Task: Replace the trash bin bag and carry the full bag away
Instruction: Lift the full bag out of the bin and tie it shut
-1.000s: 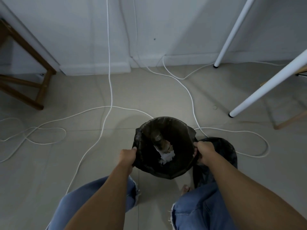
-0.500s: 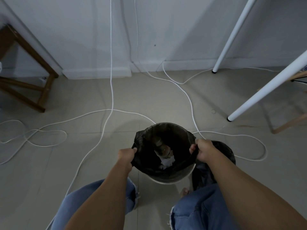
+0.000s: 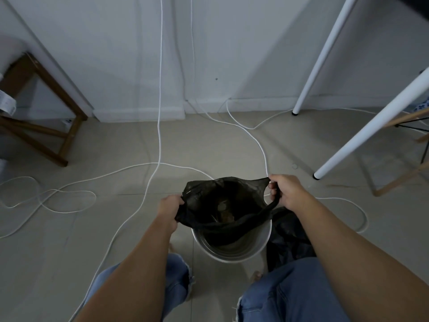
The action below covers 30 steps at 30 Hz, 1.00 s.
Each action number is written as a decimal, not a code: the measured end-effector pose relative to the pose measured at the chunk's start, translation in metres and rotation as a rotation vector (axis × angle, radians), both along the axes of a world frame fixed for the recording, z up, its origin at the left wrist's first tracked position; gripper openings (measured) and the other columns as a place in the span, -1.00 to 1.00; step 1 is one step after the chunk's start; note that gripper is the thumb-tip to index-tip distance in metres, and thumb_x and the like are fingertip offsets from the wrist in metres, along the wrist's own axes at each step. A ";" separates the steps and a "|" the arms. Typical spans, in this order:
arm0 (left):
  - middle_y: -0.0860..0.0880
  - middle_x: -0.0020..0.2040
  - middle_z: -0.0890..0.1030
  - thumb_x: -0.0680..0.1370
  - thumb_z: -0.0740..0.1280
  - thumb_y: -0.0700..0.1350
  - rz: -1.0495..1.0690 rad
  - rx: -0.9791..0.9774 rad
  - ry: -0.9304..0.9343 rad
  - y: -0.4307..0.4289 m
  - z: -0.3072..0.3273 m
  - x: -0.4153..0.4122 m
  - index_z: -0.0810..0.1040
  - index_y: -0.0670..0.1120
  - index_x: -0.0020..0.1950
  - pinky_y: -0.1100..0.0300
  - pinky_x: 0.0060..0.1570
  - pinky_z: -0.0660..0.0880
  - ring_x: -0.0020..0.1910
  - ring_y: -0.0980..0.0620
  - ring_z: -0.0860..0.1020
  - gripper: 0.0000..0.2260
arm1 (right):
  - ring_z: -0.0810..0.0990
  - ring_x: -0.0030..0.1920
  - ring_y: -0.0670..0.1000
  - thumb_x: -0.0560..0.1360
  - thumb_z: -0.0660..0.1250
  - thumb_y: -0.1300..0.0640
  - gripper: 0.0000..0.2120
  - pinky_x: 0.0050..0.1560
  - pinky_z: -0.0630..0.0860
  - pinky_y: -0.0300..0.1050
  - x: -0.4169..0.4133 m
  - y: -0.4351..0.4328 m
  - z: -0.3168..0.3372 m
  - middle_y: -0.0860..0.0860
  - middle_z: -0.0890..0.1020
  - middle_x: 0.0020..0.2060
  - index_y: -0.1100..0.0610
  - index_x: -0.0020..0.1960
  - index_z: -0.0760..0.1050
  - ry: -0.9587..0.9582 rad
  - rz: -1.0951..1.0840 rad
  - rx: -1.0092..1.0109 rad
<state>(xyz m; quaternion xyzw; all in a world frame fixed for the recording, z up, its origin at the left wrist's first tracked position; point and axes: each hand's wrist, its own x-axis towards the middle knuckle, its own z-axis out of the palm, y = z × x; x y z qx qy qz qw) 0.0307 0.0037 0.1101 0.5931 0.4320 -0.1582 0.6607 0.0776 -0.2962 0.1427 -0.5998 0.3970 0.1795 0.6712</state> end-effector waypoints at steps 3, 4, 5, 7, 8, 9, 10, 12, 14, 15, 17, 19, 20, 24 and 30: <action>-0.22 -0.03 0.66 0.44 0.09 -0.40 -0.094 -0.006 0.001 -0.002 0.012 -0.003 0.66 -0.19 -0.09 0.05 -0.02 0.53 -0.07 -0.20 0.59 -0.65 | 0.25 -0.66 -0.05 0.51 0.33 0.21 -0.79 -0.57 0.28 -0.26 -0.002 0.004 0.013 0.09 0.39 -0.47 0.19 -0.27 0.39 -0.029 0.049 -0.019; -0.19 -0.10 0.62 0.45 0.11 -0.41 -0.081 0.039 0.012 -0.004 0.017 -0.004 0.60 -0.21 -0.18 0.08 -0.09 0.50 -0.16 -0.16 0.55 -0.72 | 0.24 -0.66 -0.06 0.51 0.33 0.20 -0.77 -0.57 0.27 -0.26 -0.003 0.005 0.017 0.09 0.39 -0.48 0.18 -0.29 0.39 -0.034 0.065 -0.025; -0.17 -0.17 0.55 0.47 0.13 -0.41 -0.066 0.090 0.016 -0.005 0.022 -0.004 0.52 -0.22 -0.25 0.10 -0.16 0.44 -0.24 -0.12 0.49 -0.77 | 0.24 -0.66 -0.06 0.50 0.34 0.20 -0.75 -0.57 0.26 -0.27 -0.005 0.006 0.020 0.09 0.39 -0.49 0.18 -0.31 0.38 -0.039 0.080 -0.036; -0.15 -0.24 0.47 0.50 0.13 -0.40 -0.052 0.127 -0.007 -0.005 0.025 -0.002 0.43 -0.19 -0.30 0.11 -0.25 0.35 -0.32 -0.05 0.41 -0.77 | 0.24 -0.63 -0.05 0.48 0.36 0.21 -0.74 -0.55 0.24 -0.26 -0.009 0.006 0.025 0.09 0.40 -0.50 0.18 -0.34 0.38 -0.055 0.103 -0.070; -0.14 -0.25 0.48 0.51 0.12 -0.38 -0.048 0.116 -0.018 -0.004 0.027 -0.001 0.44 -0.18 -0.30 0.13 -0.25 0.35 -0.32 -0.04 0.42 -0.77 | 0.24 -0.62 -0.04 0.47 0.37 0.22 -0.74 -0.54 0.24 -0.26 -0.011 0.006 0.028 0.09 0.41 -0.51 0.18 -0.34 0.38 -0.064 0.114 -0.085; -0.13 -0.25 0.51 0.51 0.11 -0.36 -0.044 0.100 -0.026 -0.005 0.031 -0.002 0.46 -0.18 -0.29 0.16 -0.25 0.34 -0.31 -0.02 0.44 -0.76 | 0.25 -0.62 -0.04 0.47 0.38 0.22 -0.75 -0.54 0.25 -0.25 -0.013 0.007 0.032 0.09 0.42 -0.51 0.18 -0.33 0.39 -0.072 0.127 -0.095; -0.13 -0.27 0.54 0.51 0.10 -0.35 -0.038 0.075 -0.040 -0.005 0.034 -0.002 0.47 -0.19 -0.29 0.18 -0.28 0.34 -0.33 -0.01 0.45 -0.76 | 0.26 -0.62 -0.03 0.47 0.38 0.22 -0.76 -0.54 0.26 -0.24 -0.015 0.007 0.035 0.09 0.43 -0.52 0.19 -0.32 0.39 -0.080 0.139 -0.099; -0.10 -0.34 0.53 0.52 0.11 -0.31 -0.037 0.050 -0.040 -0.006 0.040 -0.001 0.44 -0.17 -0.31 0.20 -0.37 0.28 -0.42 0.01 0.40 -0.77 | 0.26 -0.64 -0.03 0.48 0.36 0.24 -0.78 -0.56 0.27 -0.23 -0.019 0.008 0.043 0.11 0.43 -0.51 0.21 -0.30 0.39 -0.103 0.151 -0.093; -0.08 -0.40 0.48 0.54 0.20 -0.17 -0.087 0.082 -0.029 -0.011 0.041 -0.003 0.44 -0.14 -0.31 0.20 -0.44 0.25 -0.47 0.01 0.37 -0.78 | 0.27 -0.64 -0.03 0.49 0.34 0.26 -0.79 -0.56 0.26 -0.22 -0.023 0.010 0.050 0.12 0.42 -0.50 0.22 -0.28 0.39 -0.128 0.165 -0.083; -0.11 -0.39 0.50 0.51 0.28 -0.05 -0.133 0.154 -0.018 -0.014 0.041 -0.004 0.49 -0.17 -0.28 0.20 -0.42 0.33 -0.45 -0.03 0.43 -0.76 | 0.27 -0.64 -0.02 0.49 0.34 0.26 -0.80 -0.54 0.27 -0.21 -0.025 0.011 0.053 0.13 0.42 -0.49 0.22 -0.27 0.39 -0.138 0.179 -0.084; -0.24 -0.16 0.66 0.32 0.42 0.20 -0.252 0.359 0.025 -0.015 0.024 -0.005 0.62 -0.29 -0.07 0.05 -0.16 0.62 -0.18 -0.19 0.65 -0.47 | 0.27 -0.62 -0.01 0.50 0.34 0.26 -0.79 -0.52 0.27 -0.20 -0.029 0.010 0.058 0.12 0.43 -0.49 0.21 -0.28 0.39 -0.154 0.211 -0.089; -0.26 0.13 0.65 0.29 0.47 0.25 -0.323 0.523 0.118 -0.010 0.004 -0.008 0.60 -0.28 0.19 -0.06 0.18 0.60 0.17 -0.26 0.62 -0.30 | 0.28 -0.59 0.00 0.50 0.34 0.24 -0.77 -0.50 0.28 -0.19 -0.032 0.007 0.059 0.11 0.44 -0.49 0.20 -0.30 0.40 -0.164 0.244 -0.100; -0.26 0.22 0.61 0.33 0.49 0.22 -0.325 0.551 0.144 -0.010 -0.003 -0.009 0.55 -0.26 0.29 -0.08 0.26 0.55 0.25 -0.27 0.57 -0.28 | 0.28 -0.58 0.00 0.50 0.34 0.23 -0.76 -0.49 0.29 -0.19 -0.033 0.005 0.060 0.11 0.44 -0.50 0.19 -0.32 0.40 -0.168 0.263 -0.106; -0.25 0.23 0.59 0.39 0.53 0.08 -0.274 0.507 0.141 -0.015 -0.002 -0.009 0.46 -0.33 0.33 -0.08 0.26 0.54 0.25 -0.28 0.56 -0.32 | 0.29 -0.54 -0.01 0.48 0.37 0.19 -0.75 -0.42 0.33 -0.15 -0.036 -0.006 0.061 0.07 0.46 -0.50 0.16 -0.35 0.42 -0.182 0.347 -0.087; -0.22 -0.08 0.59 0.48 0.44 -0.32 -0.262 0.366 0.060 -0.021 -0.014 0.009 0.55 -0.38 0.16 0.03 -0.07 0.52 -0.07 -0.17 0.57 -0.72 | 0.24 -0.54 -0.01 0.48 0.37 0.21 -0.76 -0.44 0.30 -0.17 -0.030 -0.015 0.058 0.07 0.41 -0.56 0.17 -0.32 0.40 -0.138 0.427 -0.016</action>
